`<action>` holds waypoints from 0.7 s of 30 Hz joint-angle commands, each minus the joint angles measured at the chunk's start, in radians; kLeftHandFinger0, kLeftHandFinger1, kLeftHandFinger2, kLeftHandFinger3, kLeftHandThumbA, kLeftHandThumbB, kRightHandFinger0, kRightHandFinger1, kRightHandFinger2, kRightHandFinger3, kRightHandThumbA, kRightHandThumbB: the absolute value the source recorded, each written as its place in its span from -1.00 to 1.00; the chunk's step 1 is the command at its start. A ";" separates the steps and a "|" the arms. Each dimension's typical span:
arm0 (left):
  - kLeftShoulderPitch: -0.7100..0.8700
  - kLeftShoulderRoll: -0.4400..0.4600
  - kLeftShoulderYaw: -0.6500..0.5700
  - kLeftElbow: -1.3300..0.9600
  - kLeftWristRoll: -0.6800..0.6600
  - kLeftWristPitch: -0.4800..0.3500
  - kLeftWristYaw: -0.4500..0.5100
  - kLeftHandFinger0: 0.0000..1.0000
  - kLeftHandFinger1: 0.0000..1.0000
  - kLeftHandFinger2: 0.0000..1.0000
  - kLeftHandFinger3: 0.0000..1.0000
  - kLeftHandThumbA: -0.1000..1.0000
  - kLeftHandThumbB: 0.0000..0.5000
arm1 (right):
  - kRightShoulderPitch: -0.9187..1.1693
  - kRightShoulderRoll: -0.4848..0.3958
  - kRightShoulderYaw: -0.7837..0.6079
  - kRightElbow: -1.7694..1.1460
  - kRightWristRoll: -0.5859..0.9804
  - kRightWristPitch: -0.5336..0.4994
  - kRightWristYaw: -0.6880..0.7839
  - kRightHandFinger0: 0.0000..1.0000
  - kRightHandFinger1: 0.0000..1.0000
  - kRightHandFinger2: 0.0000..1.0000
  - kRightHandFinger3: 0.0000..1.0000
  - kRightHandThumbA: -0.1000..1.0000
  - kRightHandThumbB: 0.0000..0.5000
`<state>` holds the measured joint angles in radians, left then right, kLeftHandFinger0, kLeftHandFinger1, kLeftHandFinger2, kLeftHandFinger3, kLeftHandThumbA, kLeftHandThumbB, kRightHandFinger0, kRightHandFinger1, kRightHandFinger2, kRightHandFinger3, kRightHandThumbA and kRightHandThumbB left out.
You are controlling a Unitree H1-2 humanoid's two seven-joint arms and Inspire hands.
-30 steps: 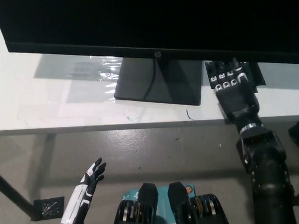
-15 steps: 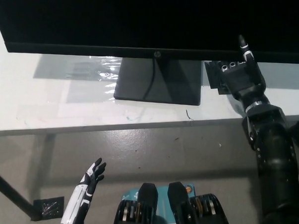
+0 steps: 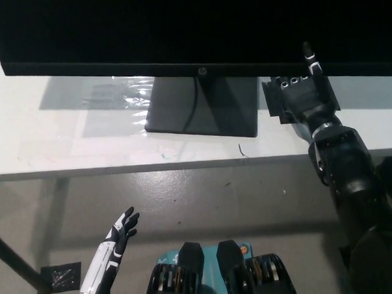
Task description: The monitor is being placed at the center of the desk and the robot uses its right hand to grab on the right side of the monitor and tilt the angle of the montior sideways.
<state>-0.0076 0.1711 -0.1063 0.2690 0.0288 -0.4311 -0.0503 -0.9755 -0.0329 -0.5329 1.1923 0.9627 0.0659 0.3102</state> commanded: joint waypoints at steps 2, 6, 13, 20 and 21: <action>-0.016 -0.001 0.008 -0.020 -0.011 -0.039 0.000 1.00 1.00 1.00 1.00 1.00 0.15 | -0.055 -0.010 -0.019 0.080 -0.046 -0.065 0.035 1.00 1.00 1.00 1.00 1.00 0.53; -0.015 0.001 0.005 -0.024 0.001 -0.039 0.014 1.00 1.00 1.00 1.00 1.00 0.13 | -0.058 -0.006 -0.026 0.111 -0.055 -0.073 0.038 1.00 1.00 1.00 1.00 1.00 0.51; -0.011 -0.001 0.004 -0.020 0.003 -0.039 0.018 1.00 1.00 1.00 1.00 1.00 0.16 | -0.119 -0.017 -0.029 0.174 -0.086 -0.100 0.015 1.00 1.00 1.00 1.00 1.00 0.52; -0.017 -0.002 0.006 -0.022 -0.002 -0.039 0.011 1.00 1.00 1.00 1.00 1.00 0.14 | -0.192 -0.022 -0.042 0.223 -0.105 -0.129 -0.062 1.00 1.00 1.00 1.00 1.00 0.57; -0.018 -0.002 0.006 -0.021 -0.001 -0.039 0.012 1.00 1.00 1.00 1.00 1.00 0.14 | -0.197 -0.024 -0.046 0.228 -0.105 -0.129 -0.073 1.00 1.00 1.00 1.00 1.00 0.54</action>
<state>-0.0078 0.1711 -0.1054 0.2692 0.0289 -0.4312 -0.0505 -1.0687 -0.0464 -0.5653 1.3984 0.8945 -0.0382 0.3629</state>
